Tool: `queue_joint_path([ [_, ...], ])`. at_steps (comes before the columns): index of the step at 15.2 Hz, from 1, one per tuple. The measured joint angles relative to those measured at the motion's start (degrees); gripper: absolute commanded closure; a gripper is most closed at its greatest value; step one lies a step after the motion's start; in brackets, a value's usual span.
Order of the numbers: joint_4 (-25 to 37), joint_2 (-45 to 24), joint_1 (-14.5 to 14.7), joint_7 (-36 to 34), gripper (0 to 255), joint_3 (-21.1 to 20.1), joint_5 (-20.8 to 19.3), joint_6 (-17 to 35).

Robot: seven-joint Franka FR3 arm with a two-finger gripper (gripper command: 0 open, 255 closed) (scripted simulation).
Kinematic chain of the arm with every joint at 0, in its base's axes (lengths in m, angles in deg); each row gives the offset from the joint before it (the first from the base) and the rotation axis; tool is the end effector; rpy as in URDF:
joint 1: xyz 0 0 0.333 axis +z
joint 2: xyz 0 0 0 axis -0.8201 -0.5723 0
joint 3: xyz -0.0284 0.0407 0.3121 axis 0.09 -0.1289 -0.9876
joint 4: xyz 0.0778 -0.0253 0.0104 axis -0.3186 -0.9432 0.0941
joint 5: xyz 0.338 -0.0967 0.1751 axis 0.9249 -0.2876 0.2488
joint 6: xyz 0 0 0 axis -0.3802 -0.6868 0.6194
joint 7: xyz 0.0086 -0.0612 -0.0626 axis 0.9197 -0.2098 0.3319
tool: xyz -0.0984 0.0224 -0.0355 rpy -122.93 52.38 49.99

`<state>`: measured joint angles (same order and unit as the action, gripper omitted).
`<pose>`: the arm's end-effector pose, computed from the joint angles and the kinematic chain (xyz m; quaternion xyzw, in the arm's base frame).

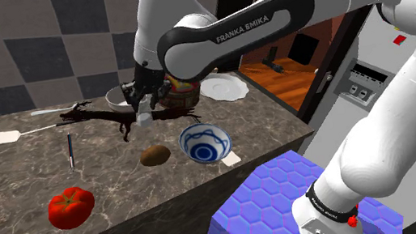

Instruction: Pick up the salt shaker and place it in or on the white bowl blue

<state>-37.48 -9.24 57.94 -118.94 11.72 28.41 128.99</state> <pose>0.5036 0.2650 0.4449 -0.9837 0.1167 -0.1285 0.0465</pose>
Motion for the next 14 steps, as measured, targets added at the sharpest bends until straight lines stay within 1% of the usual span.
queue_joint_path([
  [7, 3.59, 1.80, 0.00, 1.16, 255, 0.03, 1.45, -5.17],
  [10, -0.96, 6.95, -0.27, 3.81, 255, 0.88, 4.47, -5.25],
  [14, -10.32, 17.18, 0.64, 8.03, 255, 2.98, 9.58, -5.45],
])
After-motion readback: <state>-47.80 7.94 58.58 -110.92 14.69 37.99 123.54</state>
